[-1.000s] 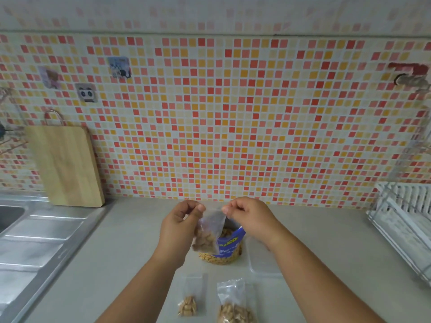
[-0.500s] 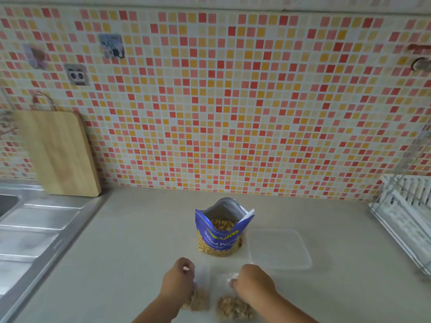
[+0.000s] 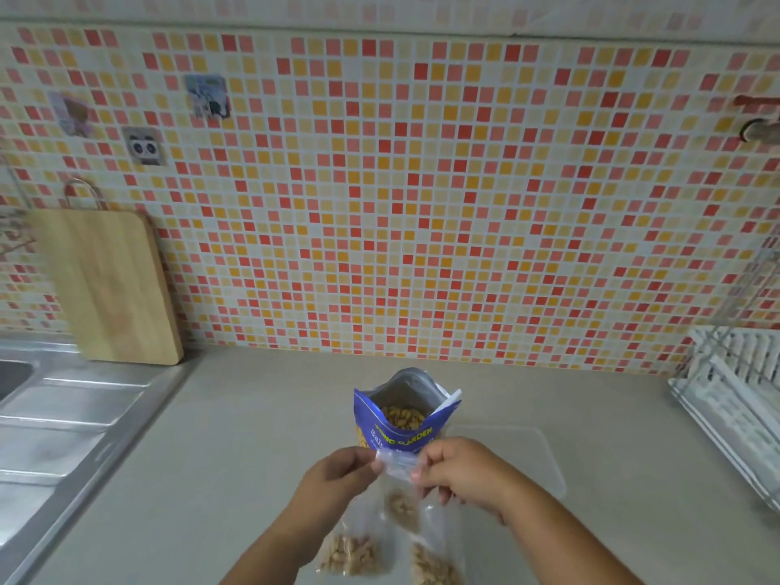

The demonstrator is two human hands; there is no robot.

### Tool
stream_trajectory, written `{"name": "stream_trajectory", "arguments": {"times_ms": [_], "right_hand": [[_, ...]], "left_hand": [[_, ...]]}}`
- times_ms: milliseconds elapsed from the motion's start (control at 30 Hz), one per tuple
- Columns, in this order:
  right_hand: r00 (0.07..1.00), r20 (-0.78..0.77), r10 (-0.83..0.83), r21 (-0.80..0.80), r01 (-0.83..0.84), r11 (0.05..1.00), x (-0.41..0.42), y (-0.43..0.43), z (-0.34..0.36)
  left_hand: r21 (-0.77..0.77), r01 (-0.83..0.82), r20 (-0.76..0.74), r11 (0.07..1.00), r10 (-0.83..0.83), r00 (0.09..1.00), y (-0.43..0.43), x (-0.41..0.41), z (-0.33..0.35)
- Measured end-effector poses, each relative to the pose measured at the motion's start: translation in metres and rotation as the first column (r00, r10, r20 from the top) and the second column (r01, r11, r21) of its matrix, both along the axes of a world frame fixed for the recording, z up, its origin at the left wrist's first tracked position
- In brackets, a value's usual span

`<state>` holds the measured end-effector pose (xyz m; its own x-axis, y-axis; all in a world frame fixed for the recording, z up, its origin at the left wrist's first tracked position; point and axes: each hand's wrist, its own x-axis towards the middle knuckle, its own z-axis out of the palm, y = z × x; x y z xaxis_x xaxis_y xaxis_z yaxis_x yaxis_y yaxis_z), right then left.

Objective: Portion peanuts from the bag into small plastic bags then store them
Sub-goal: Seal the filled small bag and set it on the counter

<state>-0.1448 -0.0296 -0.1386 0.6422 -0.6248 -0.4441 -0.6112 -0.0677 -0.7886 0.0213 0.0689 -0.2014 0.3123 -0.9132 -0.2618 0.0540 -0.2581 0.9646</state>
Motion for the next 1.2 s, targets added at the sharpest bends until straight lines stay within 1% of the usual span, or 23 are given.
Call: {"name": "stream_trajectory", "arguments": {"times_ms": [67, 200, 300, 400, 467, 600, 700, 767, 867, 967, 1033, 1200], "right_hand": [[0.998, 0.059, 0.016, -0.027, -0.014, 1.000, 0.001, 0.000, 0.015], [0.982, 0.189, -0.005, -0.097, 0.023, 0.995, 0.006, -0.002, 0.033], [0.959, 0.282, -0.013, -0.230, 0.081, 0.970, 0.009, -0.001, 0.039], [0.932, 0.364, -0.007, -0.381, 0.156, 0.911, 0.016, 0.003, 0.050], [0.927, 0.373, 0.020, -0.446, 0.160, 0.880, 0.023, 0.006, 0.059], [0.941, 0.338, 0.031, -0.563, 0.175, 0.808, 0.029, 0.007, 0.068], [0.923, 0.382, 0.044, -0.600, 0.212, 0.772, 0.028, 0.007, 0.072], [0.915, 0.399, 0.052, -0.612, 0.224, 0.759, 0.029, 0.007, 0.073], [0.907, 0.421, 0.020, -0.563, 0.244, 0.790, 0.030, 0.005, 0.078], [0.904, 0.429, -0.007, -0.529, 0.257, 0.809, 0.029, 0.003, 0.083], [0.904, 0.426, -0.027, -0.528, 0.273, 0.804, 0.026, 0.001, 0.083], [0.900, 0.432, -0.062, -0.518, 0.304, 0.800, 0.023, 0.001, 0.079]], "left_hand": [[-0.119, -0.024, -0.037, 0.993, 0.019, 0.999, -0.001, 0.001, 0.018], [-0.277, -0.111, -0.013, 0.954, 0.112, 0.994, -0.005, 0.001, 0.054], [-0.349, -0.141, 0.047, 0.927, 0.167, 0.985, -0.007, 0.000, 0.074], [-0.381, -0.149, 0.117, 0.912, 0.208, 0.971, -0.009, -0.003, 0.088], [-0.405, -0.143, 0.154, 0.903, 0.221, 0.963, -0.011, -0.007, 0.095], [-0.453, -0.123, 0.237, 0.883, 0.253, 0.938, -0.015, -0.010, 0.106], [-0.492, -0.106, 0.301, 0.864, 0.283, 0.911, -0.017, -0.012, 0.112], [-0.522, -0.134, 0.315, 0.842, 0.336, 0.887, -0.017, -0.016, 0.114], [-0.568, -0.275, 0.232, 0.776, 0.472, 0.851, -0.018, -0.022, 0.113], [-0.558, -0.401, 0.094, 0.727, 0.535, 0.840, -0.022, -0.021, 0.113], [-0.531, -0.436, 0.074, 0.726, 0.553, 0.830, -0.024, -0.020, 0.112], [-0.478, -0.456, 0.069, 0.751, 0.550, 0.832, -0.024, -0.021, 0.110]]}}
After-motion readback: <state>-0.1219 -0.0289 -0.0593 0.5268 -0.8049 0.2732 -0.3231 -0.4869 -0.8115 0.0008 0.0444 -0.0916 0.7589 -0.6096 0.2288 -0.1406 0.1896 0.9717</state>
